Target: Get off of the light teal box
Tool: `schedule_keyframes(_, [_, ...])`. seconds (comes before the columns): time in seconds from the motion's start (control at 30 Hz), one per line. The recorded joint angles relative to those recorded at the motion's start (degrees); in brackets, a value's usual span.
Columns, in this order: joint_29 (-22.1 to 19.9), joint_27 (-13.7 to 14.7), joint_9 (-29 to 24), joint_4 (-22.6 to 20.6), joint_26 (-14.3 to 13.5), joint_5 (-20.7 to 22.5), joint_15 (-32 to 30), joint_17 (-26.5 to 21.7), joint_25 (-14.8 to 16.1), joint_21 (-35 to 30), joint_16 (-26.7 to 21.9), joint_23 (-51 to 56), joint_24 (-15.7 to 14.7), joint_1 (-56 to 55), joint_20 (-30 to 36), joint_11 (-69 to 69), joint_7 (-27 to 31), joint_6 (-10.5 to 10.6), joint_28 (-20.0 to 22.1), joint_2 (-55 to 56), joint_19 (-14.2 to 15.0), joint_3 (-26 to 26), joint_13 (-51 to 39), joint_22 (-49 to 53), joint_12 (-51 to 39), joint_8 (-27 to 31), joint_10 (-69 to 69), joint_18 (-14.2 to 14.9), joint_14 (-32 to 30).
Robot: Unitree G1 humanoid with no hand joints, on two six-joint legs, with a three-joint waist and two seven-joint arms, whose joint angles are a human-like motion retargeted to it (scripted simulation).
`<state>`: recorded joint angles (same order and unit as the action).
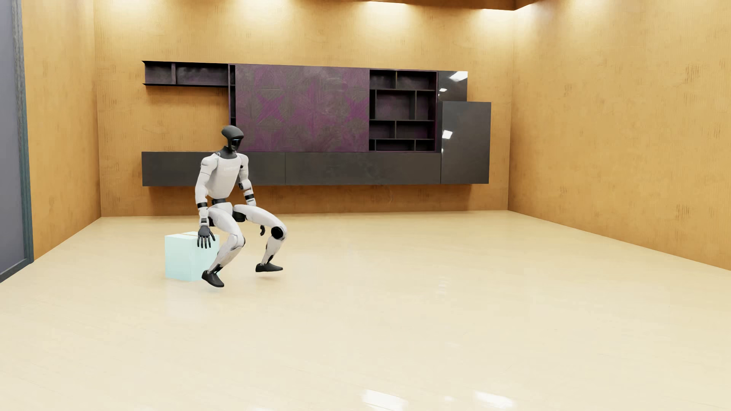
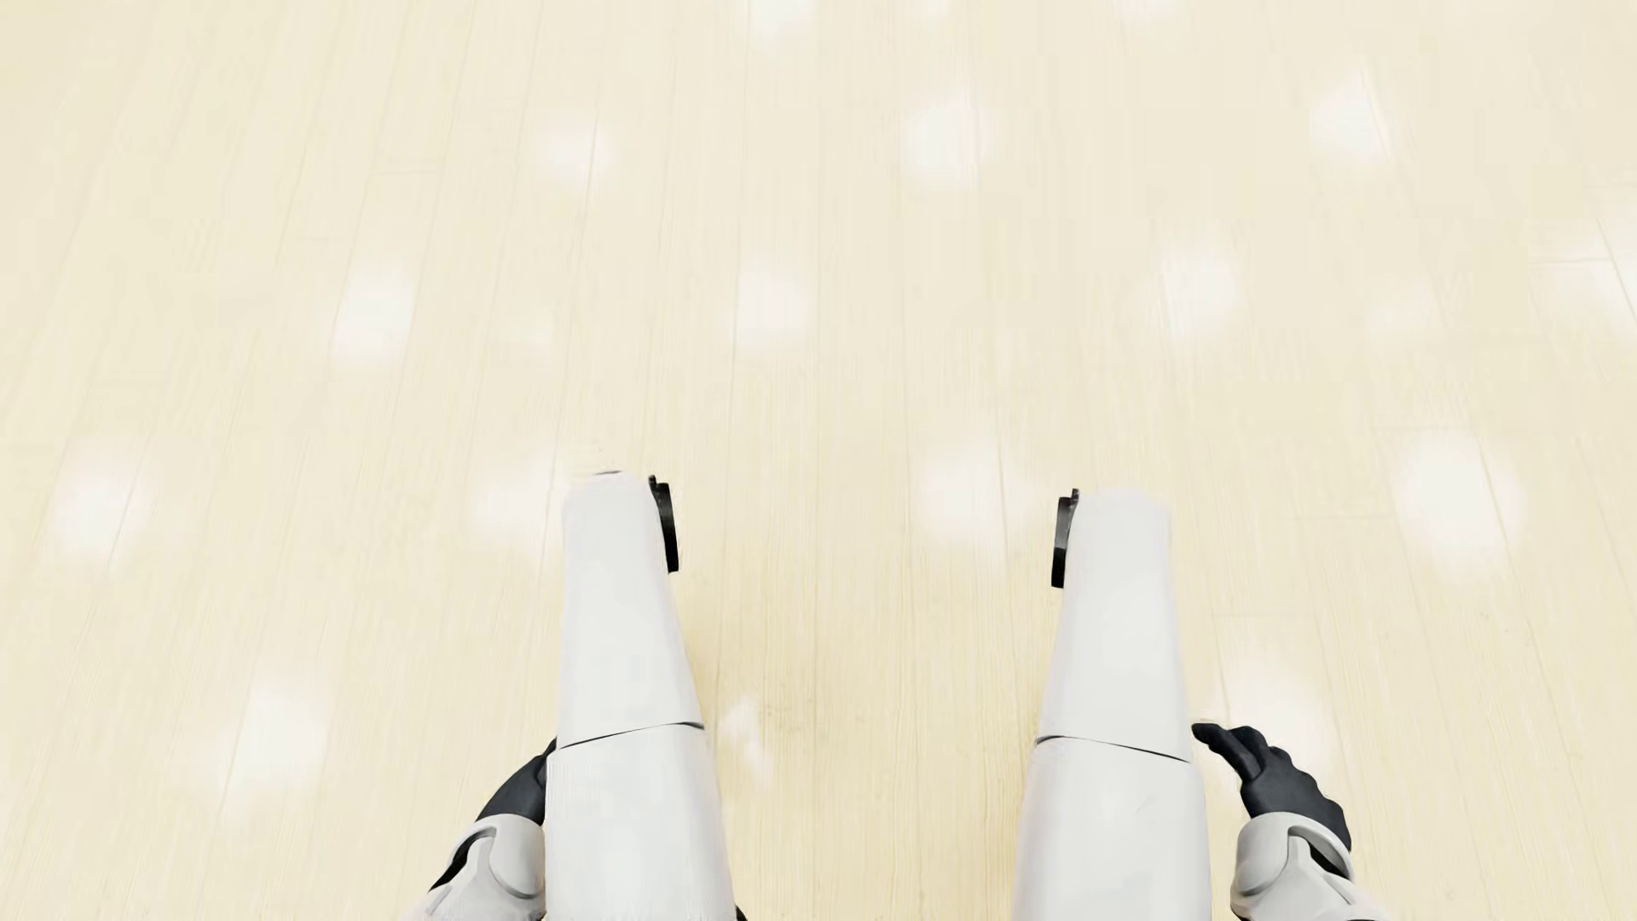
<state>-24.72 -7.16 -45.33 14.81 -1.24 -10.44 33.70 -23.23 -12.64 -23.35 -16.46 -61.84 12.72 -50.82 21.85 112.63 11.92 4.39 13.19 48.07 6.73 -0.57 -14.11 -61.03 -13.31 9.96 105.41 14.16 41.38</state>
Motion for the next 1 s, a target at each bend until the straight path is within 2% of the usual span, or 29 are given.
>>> schedule_keyframes(0.03, [0.45,0.67,-0.1,-0.16,0.12,-0.32,-0.35,-0.55,-0.6,0.73,-0.05,0.83,0.11,-0.65,0.15,-0.03,0.22,0.18,-0.38,0.33,0.38,-0.09,0.85,-0.11,-0.03,-0.04,0.11,0.3,-0.05])
schedule_keyframes(0.13, [1.28,1.75,-0.79,0.08,-0.64,-0.09,-0.81,-0.69,0.57,1.14,-0.93,1.18,0.8,-2.65,-0.39,-0.31,0.36,0.03,-1.18,2.34,0.26,-0.22,1.02,0.51,-0.69,0.05,0.32,0.24,0.33])
schedule_keyframes(0.23, [-0.05,1.49,-0.79,-0.32,-1.05,-0.55,-0.47,-0.47,0.31,2.69,-1.91,2.05,1.09,-5.98,-0.26,-0.19,0.67,-0.23,-1.87,5.57,0.64,-0.42,1.29,1.78,-0.87,0.57,0.49,0.25,0.64])
schedule_keyframes(0.27, [0.24,0.12,-1.0,-0.54,-0.4,-0.2,-0.77,-0.3,-0.88,2.71,-2.19,2.58,1.52,-7.54,-0.56,-0.42,1.15,-0.16,-2.04,6.98,0.24,-0.26,1.5,2.29,-1.28,0.62,0.45,0.08,0.3])
schedule_keyframes(0.3, [2.29,0.24,-0.72,-0.96,-0.35,-0.07,-0.69,-0.76,-1.01,2.96,-2.37,3.45,1.18,-8.96,-0.25,-0.8,1.33,-0.16,-2.55,8.56,0.36,-0.37,1.54,2.64,-1.56,0.96,0.05,-0.22,0.3])
schedule_keyframes(0.33, [1.15,-0.3,-0.13,-1.11,-0.91,-0.22,-0.15,-0.6,-1.55,3.1,-2.84,3.24,0.58,-10.1,0.51,-1.48,1.45,-0.26,-2.57,9.66,0.81,-0.27,1.76,2.41,-1.71,1.19,-0.65,-0.51,0.49])
schedule_keyframes(0.37, [0.17,-1.55,0.22,-1.47,-0.35,0.0,-0.05,-0.44,-1.57,3.09,-2.88,3.07,1.03,-10.67,0.49,-2.45,1.19,-0.2,-1.93,10.48,0.44,-0.11,1.7,2.09,-2.36,1.05,-1.92,-0.93,0.36])
schedule_keyframes(0.4, [2.04,0.91,0.86,-2.08,-0.86,-0.31,-0.02,-0.44,-0.67,3.71,-2.9,2.83,0.7,-10.42,1.4,-3.83,0.71,-0.55,-3.33,10.54,-0.13,-0.29,1.91,1.2,-3.05,0.9,-3.73,-1.67,0.12])
schedule_keyframes(0.43, [-0.02,0.19,2.39,-2.42,-0.6,-0.19,-0.49,-0.08,-0.37,3.85,-2.81,1.84,0.23,-11.01,1.67,-5.43,0.73,-0.23,-1.78,11.06,-0.86,-0.25,2.25,0.73,-3.76,0.64,-5.45,-1.14,-0.85])
schedule_keyframes(0.47, [-0.71,-0.86,3.6,-2.79,-0.96,-0.83,0.34,0.01,-0.27,3.82,-2.95,0.59,-0.72,-9.47,2.34,-7.33,0.31,-0.58,-2.33,9.72,-0.85,-0.15,3.0,0.87,-3.87,0.63,-7.63,-0.62,-0.9])
schedule_keyframes(0.5, [0.1,0.07,4.15,-2.59,-0.12,-0.32,-0.3,-0.02,0.57,3.02,-3.49,0.76,0.73,-7.05,2.39,-10.54,-0.62,-1.19,-2.44,8.11,-2.05,-0.16,3.66,1.5,-4.41,0.08,-10.99,-1.19,-1.22])
schedule_keyframes(0.53, [-0.02,0.02,5.16,-3.27,-0.96,0.21,-1.45,0.24,1.46,2.81,-3.9,0.28,-0.43,-4.24,2.73,-14.63,-2.35,-1.8,-2.32,5.92,-4.21,-0.2,3.99,2.01,-5.16,-1.11,-15.13,-2.82,-1.7])
schedule_keyframes(0.57, [0.04,-0.19,6.25,-4.29,-0.91,-0.4,-1.64,0.85,1.57,3.36,-3.98,-0.71,0.93,-0.95,2.62,-18.06,-3.32,-2.19,-3.15,3.03,-3.72,0.11,4.28,2.51,-4.93,-1.44,-19.43,-3.53,-2.74])
schedule_keyframes(0.6, [-1.13,-1.12,8.02,-5.48,-2.08,-0.39,-2.63,1.3,2.0,3.05,-4.23,-1.16,-0.56,2.23,3.16,-22.65,-4.0,-2.66,-2.14,0.36,-3.98,0.19,4.78,3.19,-5.1,-2.13,-24.79,-6.16,-3.31])
schedule_keyframes(0.63, [-0.74,-0.4,9.8,-6.19,-2.25,-0.04,-3.54,1.46,1.88,3.03,-4.33,-1.25,-0.25,5.91,3.35,-27.63,-4.16,-3.01,-2.23,-2.72,-3.89,0.21,5.27,3.44,-4.8,-2.59,-30.52,-7.08,-5.29])
schedule_keyframes(0.7, [-0.13,-1.93,13.48,-7.87,-3.38,0.8,-5.85,1.79,1.75,1.15,-5.3,-1.91,0.19,15.76,2.47,-38.86,-5.8,-4.2,-3.22,-11.33,-5.52,0.44,6.66,4.69,-1.98,-4.69,-42.87,-10.56,-9.26])
schedule_keyframes(0.73, [0.86,-0.5,16.61,-7.74,-3.42,2.5,-6.84,2.02,1.81,0.57,-5.02,-2.67,0.08,18.0,1.99,-44.29,-4.65,-3.53,-2.65,-14.08,-5.75,0.06,6.66,5.51,0.04,-5.01,-47.32,-11.51,-10.97])
schedule_keyframes(0.77, [1.52,-0.76,17.95,-8.2,-4.29,3.21,-7.86,1.76,2.1,-1.42,-4.58,-3.97,0.99,24.23,0.97,-49.99,-5.36,-3.83,-4.06,-19.82,-6.5,-0.66,6.67,4.4,1.75,-5.7,-52.21,-13.18,-13.01])
schedule_keyframes(0.8, [2.27,-0.48,18.98,-8.72,-4.43,3.18,-8.33,2.94,2.57,-2.15,-4.47,-5.17,0.82,27.18,1.54,-55.53,-2.96,-4.56,-3.98,-26.16,-6.61,-0.74,6.11,3.73,3.86,-6.8,-52.48,-11.55,-16.18])
schedule_keyframes(0.83, [3.33,-1.2,22.15,-7.9,-4.34,4.91,-10.35,3.84,0.93,-3.92,-4.48,-5.79,1.03,25.05,0.11,-60.52,-0.74,-5.2,-4.49,-28.29,-7.86,-1.64,5.68,3.53,5.93,-6.48,-49.64,-9.0,-20.74])
schedule_keyframes(0.87, [3.3,-1.01,23.64,-8.31,-4.02,4.86,-11.11,4.25,1.03,-3.35,-3.9,-4.47,0.91,25.02,-0.61,-67.33,0.37,-5.23,-4.65,-34.67,-7.85,-2.32,5.81,3.44,8.17,-7.36,-47.91,-8.22,-21.69])
schedule_keyframes(0.9, [4.28,3.24,24.49,-7.98,-4.25,5.37,-10.98,5.82,-1.44,-1.56,-3.51,-3.79,3.63,24.6,-1.31,-71.73,-3.15,-5.98,-3.98,-38.73,-7.43,-3.37,5.01,2.4,9.19,-9.64,-47.57,-8.65,-21.18])
schedule_keyframes(0.93, [6.14,3.76,25.14,-7.13,-3.59,5.52,-11.86,5.67,-2.74,-1.95,-2.69,-1.02,4.52,24.79,-2.64,-77.62,-4.12,-5.73,-5.7,-43.79,-6.76,-3.99,4.78,2.18,11.1,-11.07,-50.57,-6.58,-21.67])
schedule_keyframes(0.97, [6.92,4.65,26.21,-6.97,-4.41,5.04,-12.34,5.84,-3.56,-2.44,-1.9,0.92,4.4,24.77,-3.63,-82.94,-5.29,-6.19,-5.77,-48.17,-6.12,-4.76,4.04,1.28,12.64,-12.38,-55.56,-6.92,-24.58])
schedule_keyframes(1.0, [7.63,5.53,27.0,-6.39,-3.85,5.49,-13.33,6.1,-4.39,-3.31,-1.53,3.5,4.67,24.72,-3.64,-88.46,-5.87,-6.47,-6.39,-52.85,-6.09,-5.42,3.42,0.41,14.38,-13.36,-61.66,-5.83,-26.78])
